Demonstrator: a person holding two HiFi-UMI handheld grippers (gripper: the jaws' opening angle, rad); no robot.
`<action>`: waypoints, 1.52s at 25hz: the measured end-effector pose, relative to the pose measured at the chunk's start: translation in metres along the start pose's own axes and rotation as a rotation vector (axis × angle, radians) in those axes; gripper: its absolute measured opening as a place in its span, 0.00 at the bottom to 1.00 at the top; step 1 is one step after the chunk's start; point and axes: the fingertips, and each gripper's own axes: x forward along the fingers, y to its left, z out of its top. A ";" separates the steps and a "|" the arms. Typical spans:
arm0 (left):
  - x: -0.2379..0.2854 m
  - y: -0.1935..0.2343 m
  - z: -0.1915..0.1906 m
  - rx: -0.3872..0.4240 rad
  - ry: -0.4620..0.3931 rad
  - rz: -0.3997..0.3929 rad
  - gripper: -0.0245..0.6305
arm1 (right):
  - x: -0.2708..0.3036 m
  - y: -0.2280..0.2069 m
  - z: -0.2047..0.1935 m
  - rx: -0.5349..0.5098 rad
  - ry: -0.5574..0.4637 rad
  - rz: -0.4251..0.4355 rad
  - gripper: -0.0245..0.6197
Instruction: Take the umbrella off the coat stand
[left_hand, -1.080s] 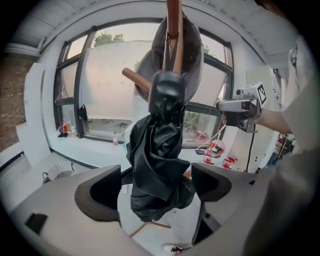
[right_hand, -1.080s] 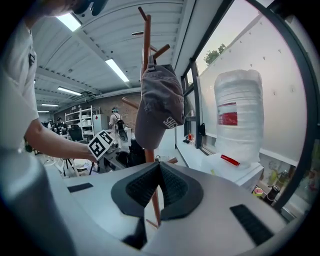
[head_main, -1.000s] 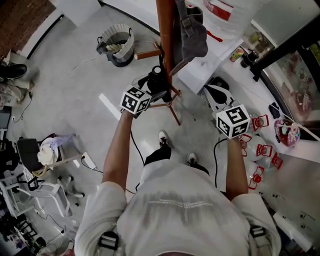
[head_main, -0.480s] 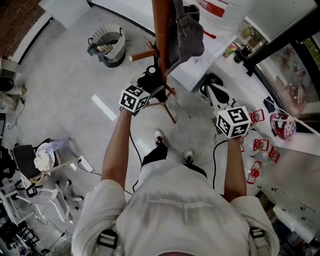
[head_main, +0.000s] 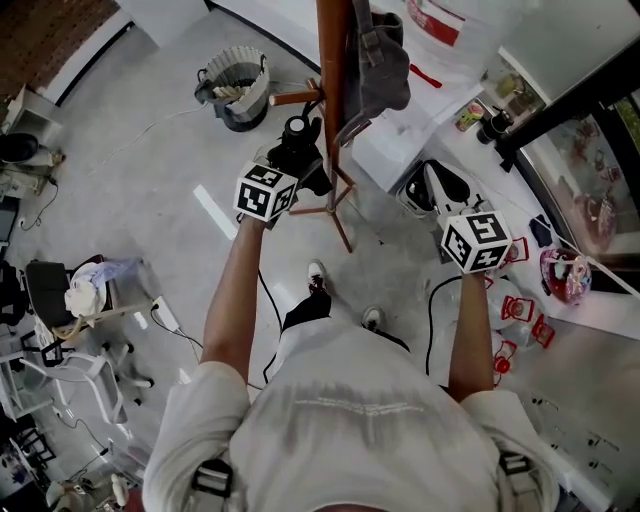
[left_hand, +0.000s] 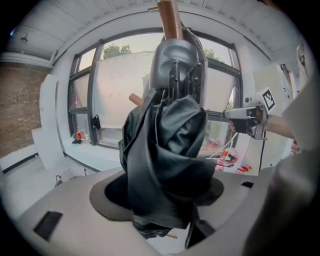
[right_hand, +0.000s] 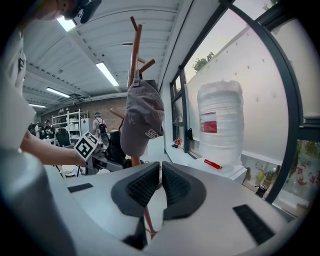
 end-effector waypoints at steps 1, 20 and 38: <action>-0.007 0.002 0.002 -0.011 -0.005 0.020 0.50 | -0.001 0.001 0.003 -0.015 -0.004 0.007 0.08; -0.144 -0.008 0.062 -0.084 -0.195 0.347 0.50 | -0.017 0.028 0.058 -0.147 -0.118 0.166 0.08; -0.290 -0.125 0.031 -0.110 -0.289 0.549 0.50 | -0.094 0.103 0.079 -0.266 -0.205 0.312 0.07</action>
